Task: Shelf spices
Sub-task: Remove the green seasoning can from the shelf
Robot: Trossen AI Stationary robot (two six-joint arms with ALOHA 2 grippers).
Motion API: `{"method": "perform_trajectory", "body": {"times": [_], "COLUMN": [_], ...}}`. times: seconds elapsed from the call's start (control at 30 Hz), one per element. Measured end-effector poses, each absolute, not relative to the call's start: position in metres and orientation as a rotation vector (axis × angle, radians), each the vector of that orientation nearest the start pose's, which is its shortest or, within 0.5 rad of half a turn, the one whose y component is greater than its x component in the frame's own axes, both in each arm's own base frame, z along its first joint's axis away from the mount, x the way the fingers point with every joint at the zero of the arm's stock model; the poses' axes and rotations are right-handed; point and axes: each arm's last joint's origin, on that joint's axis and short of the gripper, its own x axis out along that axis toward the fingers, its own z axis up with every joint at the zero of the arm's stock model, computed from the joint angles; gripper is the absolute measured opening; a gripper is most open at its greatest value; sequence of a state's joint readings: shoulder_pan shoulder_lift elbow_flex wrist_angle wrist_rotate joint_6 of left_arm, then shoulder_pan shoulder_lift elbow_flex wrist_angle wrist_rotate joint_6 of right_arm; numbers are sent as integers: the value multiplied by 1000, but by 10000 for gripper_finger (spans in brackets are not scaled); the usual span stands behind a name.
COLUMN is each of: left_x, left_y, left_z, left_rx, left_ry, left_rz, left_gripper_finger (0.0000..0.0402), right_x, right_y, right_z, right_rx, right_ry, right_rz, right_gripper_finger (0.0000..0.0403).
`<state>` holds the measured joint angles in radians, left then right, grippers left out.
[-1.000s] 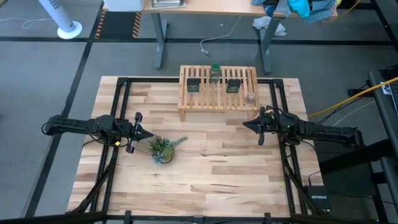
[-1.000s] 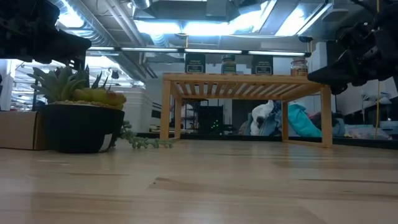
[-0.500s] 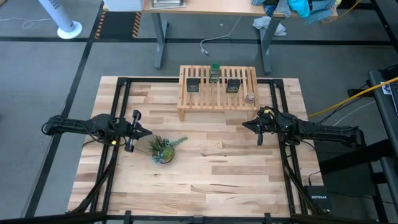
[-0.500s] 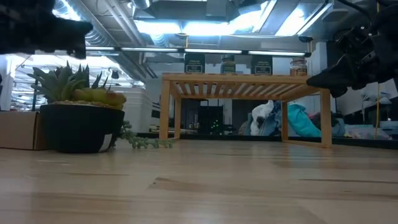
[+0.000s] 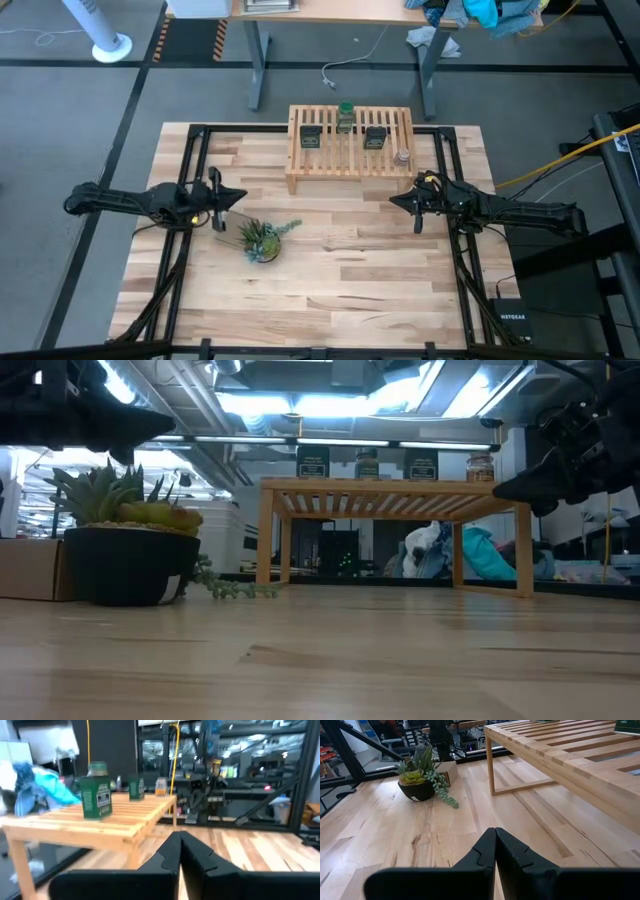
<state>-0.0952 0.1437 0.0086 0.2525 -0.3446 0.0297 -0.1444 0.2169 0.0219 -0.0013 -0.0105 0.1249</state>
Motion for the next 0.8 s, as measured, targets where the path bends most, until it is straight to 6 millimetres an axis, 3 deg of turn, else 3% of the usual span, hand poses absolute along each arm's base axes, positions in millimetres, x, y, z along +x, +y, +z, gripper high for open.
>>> {"method": "perform_trajectory", "body": {"times": [0.1,0.3,0.47,0.63,0.8], "left_x": [107,108,107,109,110], "left_y": [0,0,0,2,9], "left_z": [179,187,190,180,172], "left_rx": [20,216,151,28,27], "left_ry": [-108,-153,-197,-108,-26], "left_rz": [270,303,302,322,489], "left_gripper_finger": [0,0,0,6,59], "right_x": [108,108,108,108,108], "right_y": [-15,-15,-15,-15,-15], "right_z": [153,153,153,153,153], "right_rx": [140,140,140,140,140], "right_ry": [187,187,187,187,187], "right_rz": [-145,-145,-145,-145,-145], "right_gripper_finger": [14,14,14,14,14]}}
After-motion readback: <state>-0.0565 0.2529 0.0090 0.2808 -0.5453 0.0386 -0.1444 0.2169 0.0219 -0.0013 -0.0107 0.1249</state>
